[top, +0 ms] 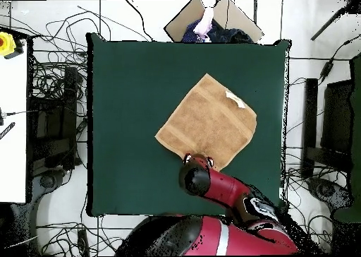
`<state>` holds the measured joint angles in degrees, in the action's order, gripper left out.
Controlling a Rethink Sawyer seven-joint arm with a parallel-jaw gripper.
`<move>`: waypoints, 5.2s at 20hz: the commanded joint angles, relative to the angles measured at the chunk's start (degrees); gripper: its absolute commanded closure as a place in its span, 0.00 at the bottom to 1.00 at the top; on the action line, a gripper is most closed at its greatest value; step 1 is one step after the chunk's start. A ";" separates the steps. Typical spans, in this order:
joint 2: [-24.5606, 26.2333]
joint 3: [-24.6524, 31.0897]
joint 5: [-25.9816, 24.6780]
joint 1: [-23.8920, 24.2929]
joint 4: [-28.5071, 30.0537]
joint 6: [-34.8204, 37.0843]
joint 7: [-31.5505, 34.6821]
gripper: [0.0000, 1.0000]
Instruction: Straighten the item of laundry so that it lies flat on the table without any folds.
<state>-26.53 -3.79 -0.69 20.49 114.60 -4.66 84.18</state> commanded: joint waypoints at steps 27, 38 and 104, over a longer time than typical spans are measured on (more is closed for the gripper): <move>0.37 2.09 -0.07 -4.49 4.08 -2.42 12.34 1.00; 0.53 0.76 -0.24 -2.81 4.15 -4.12 12.22 1.00; 0.85 4.78 -12.56 -1.82 3.90 -2.10 5.91 1.00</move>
<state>-26.87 -4.11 -10.18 20.21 119.74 -8.50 84.18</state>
